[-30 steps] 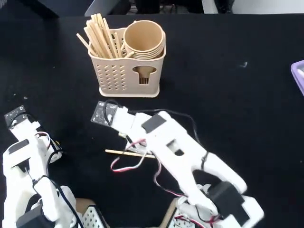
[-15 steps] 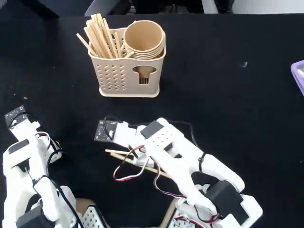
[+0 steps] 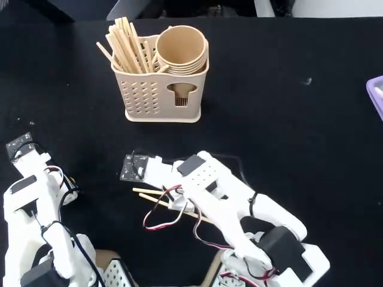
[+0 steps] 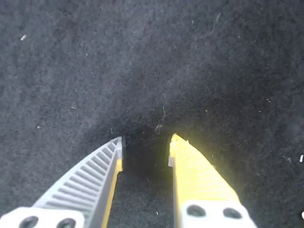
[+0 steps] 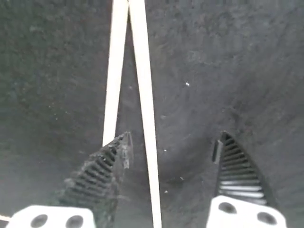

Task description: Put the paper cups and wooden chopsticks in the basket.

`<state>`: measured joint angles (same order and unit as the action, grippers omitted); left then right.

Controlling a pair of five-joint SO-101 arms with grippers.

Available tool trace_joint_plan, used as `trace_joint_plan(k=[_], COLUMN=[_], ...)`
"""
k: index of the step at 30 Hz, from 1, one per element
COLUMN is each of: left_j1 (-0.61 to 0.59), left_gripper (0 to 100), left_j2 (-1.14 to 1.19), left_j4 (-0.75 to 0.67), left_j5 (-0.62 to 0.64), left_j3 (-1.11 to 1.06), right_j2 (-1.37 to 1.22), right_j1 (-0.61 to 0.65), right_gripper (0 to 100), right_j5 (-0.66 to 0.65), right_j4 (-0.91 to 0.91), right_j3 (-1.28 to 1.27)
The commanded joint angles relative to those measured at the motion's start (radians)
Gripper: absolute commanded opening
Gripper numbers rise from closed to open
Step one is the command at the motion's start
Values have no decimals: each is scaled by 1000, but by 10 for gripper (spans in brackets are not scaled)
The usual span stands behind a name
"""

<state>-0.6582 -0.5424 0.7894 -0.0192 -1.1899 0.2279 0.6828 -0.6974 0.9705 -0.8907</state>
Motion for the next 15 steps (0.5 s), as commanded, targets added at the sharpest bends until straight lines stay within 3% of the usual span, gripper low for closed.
trace_joint_plan(k=[1,11,15], left_j1=[1,1,1], left_gripper=[164,164,164], left_j2=[2,2,2], left_j4=[-37,-37,-37], left_j5=[-8,-8,-9], left_j3=[5,5,5], right_j2=[1,-2,-2], right_j1=[20,17,15], right_gripper=[285,307,307], right_j5=[2,-5,-2], right_j4=[-14,-17,-114], right_j3=[4,-8,-74])
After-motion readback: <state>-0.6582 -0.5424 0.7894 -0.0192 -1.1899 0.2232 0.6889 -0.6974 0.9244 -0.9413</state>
